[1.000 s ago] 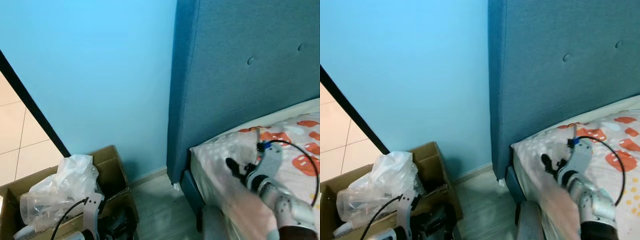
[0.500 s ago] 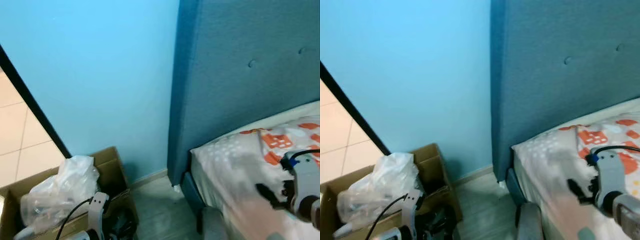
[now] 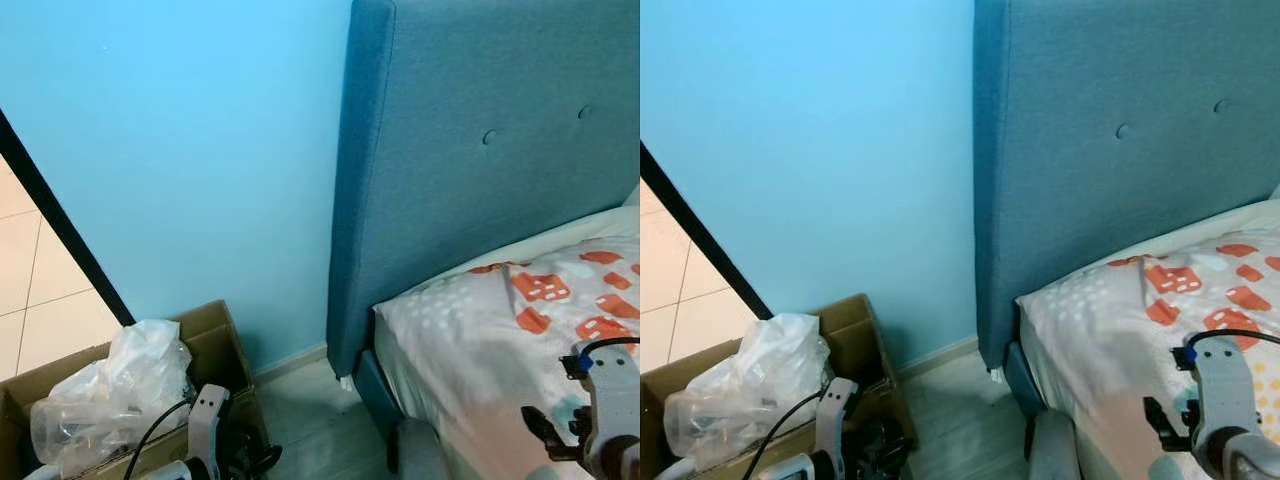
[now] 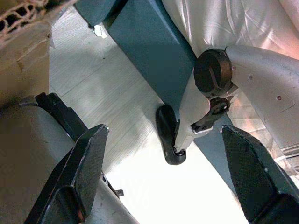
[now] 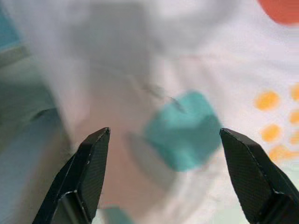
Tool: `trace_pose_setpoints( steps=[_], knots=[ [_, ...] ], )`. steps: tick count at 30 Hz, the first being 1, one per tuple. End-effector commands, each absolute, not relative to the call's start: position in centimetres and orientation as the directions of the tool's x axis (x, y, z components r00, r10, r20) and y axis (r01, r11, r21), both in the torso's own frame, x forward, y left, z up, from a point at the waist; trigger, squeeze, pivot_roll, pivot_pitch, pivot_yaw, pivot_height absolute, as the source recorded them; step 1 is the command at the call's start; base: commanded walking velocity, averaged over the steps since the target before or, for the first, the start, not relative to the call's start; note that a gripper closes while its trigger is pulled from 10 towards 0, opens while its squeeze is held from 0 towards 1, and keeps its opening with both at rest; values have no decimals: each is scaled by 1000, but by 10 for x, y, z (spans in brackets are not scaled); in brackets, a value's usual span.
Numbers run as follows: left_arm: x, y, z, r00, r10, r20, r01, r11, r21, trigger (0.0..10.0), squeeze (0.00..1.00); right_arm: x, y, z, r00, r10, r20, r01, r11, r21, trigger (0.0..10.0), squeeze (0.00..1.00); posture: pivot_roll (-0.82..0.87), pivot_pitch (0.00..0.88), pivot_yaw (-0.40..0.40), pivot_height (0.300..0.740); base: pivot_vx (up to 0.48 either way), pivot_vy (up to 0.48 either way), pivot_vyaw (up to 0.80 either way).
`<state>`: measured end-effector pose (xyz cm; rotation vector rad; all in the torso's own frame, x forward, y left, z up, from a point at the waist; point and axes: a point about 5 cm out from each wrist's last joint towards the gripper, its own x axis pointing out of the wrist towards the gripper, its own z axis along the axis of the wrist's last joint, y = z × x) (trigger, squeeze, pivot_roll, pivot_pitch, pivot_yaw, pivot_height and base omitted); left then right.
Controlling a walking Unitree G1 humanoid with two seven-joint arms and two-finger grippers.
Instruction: Clean up the room
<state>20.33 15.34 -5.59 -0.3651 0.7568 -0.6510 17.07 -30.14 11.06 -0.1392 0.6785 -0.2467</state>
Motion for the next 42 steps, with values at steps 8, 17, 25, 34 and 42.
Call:
trace_pose_setpoints(
  steps=[8,17,25,34,42],
  knots=[
    [181,151,-70,486,-657,-577,358,752,-554,10000,0,175,-284,79,734,-268,-624,236,962,-135,10000,0,-38,124,22,561,0,0,0],
    [181,153,-71,493,-647,-582,346,759,-551,10000,0,166,-240,40,606,-59,-793,181,981,65,10000,0,-30,116,16,561,0,0,0],
    [182,154,-71,497,-638,-589,337,767,-546,10000,0,192,-208,70,784,185,-593,23,945,325,10000,0,-30,98,13,561,0,0,0],
    [186,152,-71,514,-600,-612,302,795,-526,10000,0,228,-194,133,950,302,-85,-206,805,556,10000,0,-30,41,3,580,0,0,0],
    [193,165,-74,589,-412,-696,142,900,-413,10000,0,253,-198,86,954,212,-212,-62,833,550,10000,0,-26,0,-11,600,0,0,0]
  ],
)
